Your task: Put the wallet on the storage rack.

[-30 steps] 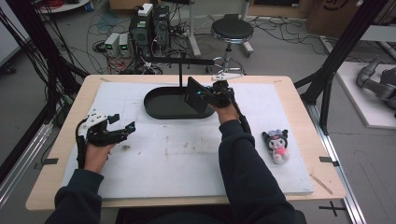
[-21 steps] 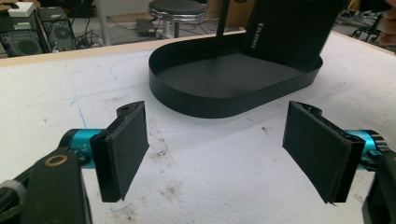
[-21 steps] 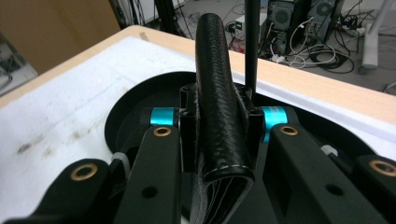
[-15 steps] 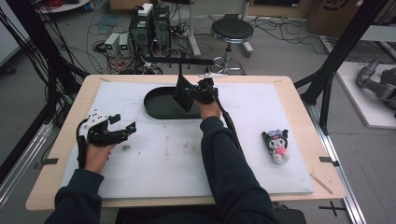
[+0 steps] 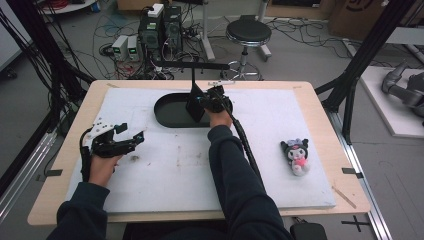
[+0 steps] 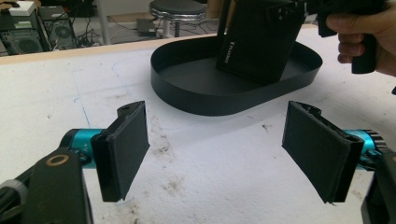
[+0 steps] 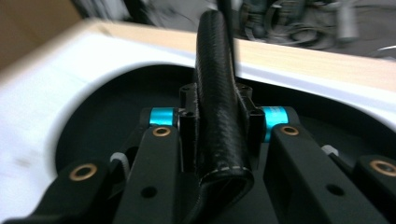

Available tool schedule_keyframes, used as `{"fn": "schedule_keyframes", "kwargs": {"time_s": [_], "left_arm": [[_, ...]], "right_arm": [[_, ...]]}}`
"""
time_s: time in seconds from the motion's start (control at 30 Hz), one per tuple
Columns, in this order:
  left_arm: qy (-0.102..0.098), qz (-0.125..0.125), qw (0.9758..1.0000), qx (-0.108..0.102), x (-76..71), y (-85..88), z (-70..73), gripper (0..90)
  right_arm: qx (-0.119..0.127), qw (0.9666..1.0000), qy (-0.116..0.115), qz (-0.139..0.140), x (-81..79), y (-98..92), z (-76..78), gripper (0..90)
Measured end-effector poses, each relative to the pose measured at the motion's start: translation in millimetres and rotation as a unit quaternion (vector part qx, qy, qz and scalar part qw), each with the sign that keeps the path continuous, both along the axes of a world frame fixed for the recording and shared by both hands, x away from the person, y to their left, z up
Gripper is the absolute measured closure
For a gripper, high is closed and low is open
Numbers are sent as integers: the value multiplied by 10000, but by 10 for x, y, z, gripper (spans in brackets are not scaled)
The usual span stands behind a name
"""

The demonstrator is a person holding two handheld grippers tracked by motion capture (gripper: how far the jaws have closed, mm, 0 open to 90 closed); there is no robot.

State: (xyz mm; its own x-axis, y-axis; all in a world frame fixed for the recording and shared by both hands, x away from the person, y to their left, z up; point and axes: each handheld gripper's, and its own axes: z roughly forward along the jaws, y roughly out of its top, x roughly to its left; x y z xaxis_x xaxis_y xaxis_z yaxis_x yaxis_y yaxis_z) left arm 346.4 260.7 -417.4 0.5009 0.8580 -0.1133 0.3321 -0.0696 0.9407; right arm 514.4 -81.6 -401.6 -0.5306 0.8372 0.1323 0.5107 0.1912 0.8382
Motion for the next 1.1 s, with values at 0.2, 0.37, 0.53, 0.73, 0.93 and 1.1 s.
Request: {"fn": "schedule_keyframes", "kwargs": {"time_s": [0.2,0.37,0.53,0.73,0.93,1.1], "left_arm": [[5,12,10000,12,-9,-7,-4,225],[15,8,10000,12,-9,-6,-7,225],[21,2,10000,31,-4,-8,-10,225],[10,8,10000,13,-9,-4,-7,225],[-24,12,10000,-2,-8,-10,-7,225],[-34,8,10000,18,-10,-11,-3,225]], "right_arm": [[-937,9951,199,-240,43,-114,-28,564],[-1060,9927,514,-274,67,-182,-97,497],[-1565,9847,769,-12,58,-151,-115,322],[-1481,9869,604,-231,-27,-271,20,223],[-1178,9929,188,-3,-257,-498,209,235],[-1190,9925,80,279,-581,-771,304,223]]}}
